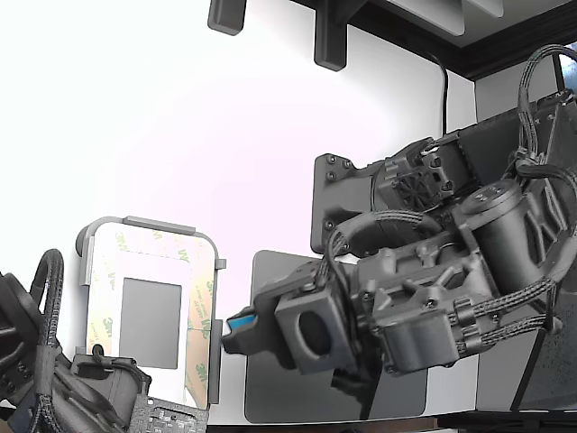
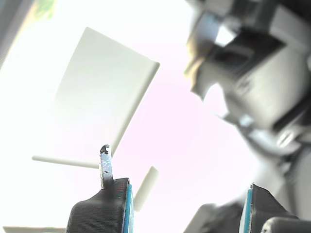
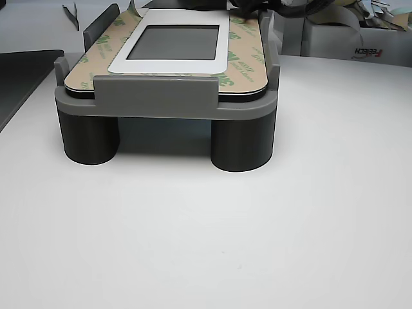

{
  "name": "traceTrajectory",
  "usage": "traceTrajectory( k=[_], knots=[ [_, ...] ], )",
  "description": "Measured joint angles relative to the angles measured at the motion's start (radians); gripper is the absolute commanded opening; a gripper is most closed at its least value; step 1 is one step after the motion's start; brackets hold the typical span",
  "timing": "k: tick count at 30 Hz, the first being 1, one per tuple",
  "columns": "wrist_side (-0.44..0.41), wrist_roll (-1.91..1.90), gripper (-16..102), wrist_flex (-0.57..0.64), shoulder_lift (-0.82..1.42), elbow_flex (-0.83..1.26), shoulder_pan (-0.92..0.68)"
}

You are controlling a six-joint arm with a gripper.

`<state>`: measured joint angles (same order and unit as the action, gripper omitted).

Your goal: Peel off protective film from adhesive tape.

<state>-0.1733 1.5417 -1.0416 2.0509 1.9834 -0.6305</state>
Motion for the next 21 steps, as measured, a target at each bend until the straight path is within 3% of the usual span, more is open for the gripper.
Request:
traceTrajectory(
  k=[4, 5, 8, 11, 12, 15, 17, 21],
  knots=[
    [-0.003, -0.083, 100, -0.08, 0.141, 0.091, 0.028],
    [0.011, -0.087, 94, -0.078, 0.176, 0.114, 0.044],
    [0.048, -0.137, 95, -0.018, 0.275, 0.178, 0.109],
    [0.14, -0.209, 82, 0.071, 0.367, 0.259, 0.219],
    [0.172, -0.242, 100, 0.103, 0.399, 0.288, 0.256],
    [0.222, -0.396, 100, 0.204, 0.52, 0.376, 0.356],
    [0.209, -0.537, 100, 0.241, 0.603, 0.423, 0.425],
    [0.181, -0.923, 100, 0.199, 0.756, 0.518, 0.554]
  ],
)
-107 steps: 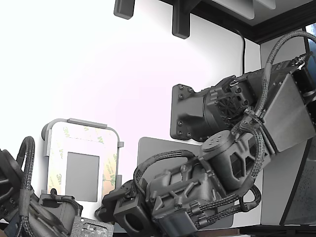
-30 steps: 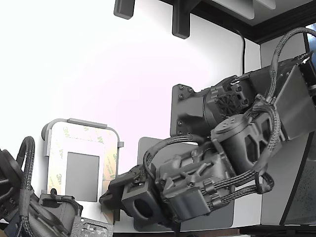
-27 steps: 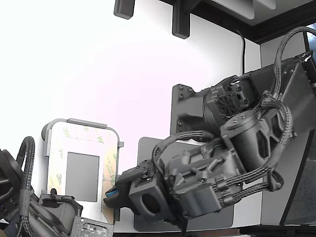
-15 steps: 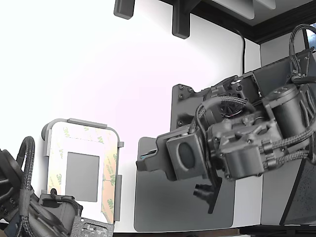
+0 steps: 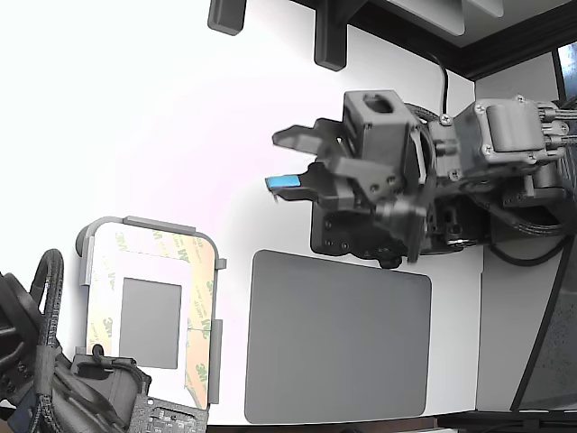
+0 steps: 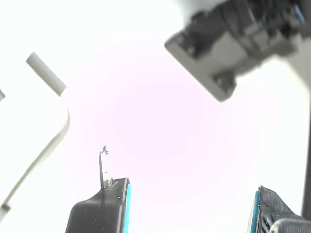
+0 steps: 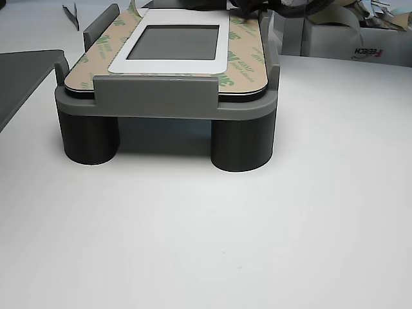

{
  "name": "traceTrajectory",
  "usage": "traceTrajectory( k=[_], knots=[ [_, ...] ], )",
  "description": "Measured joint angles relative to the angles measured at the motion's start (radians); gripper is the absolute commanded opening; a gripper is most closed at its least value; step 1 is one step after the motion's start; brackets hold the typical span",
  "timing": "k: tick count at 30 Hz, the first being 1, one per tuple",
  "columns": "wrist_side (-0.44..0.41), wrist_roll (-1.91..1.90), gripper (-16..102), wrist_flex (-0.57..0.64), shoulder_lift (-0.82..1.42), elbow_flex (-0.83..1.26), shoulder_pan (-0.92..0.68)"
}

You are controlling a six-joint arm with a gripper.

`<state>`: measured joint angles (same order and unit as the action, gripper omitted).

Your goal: Peel off protective film from adhesive tape.

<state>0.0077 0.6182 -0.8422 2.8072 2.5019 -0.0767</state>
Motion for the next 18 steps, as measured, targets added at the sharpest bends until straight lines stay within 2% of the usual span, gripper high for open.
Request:
traceTrajectory(
  k=[4, 8, 11, 18],
  knots=[
    [0.015, -0.362, 100, -0.092, 0.089, 0.055, 0.106],
    [0.077, -0.591, 100, -0.137, 0.124, 0.115, 0.198],
    [0.103, -0.675, 100, -0.123, 0.109, 0.163, 0.259],
    [0.107, -0.67, 100, -0.123, 0.126, 0.163, 0.262]
  ],
)
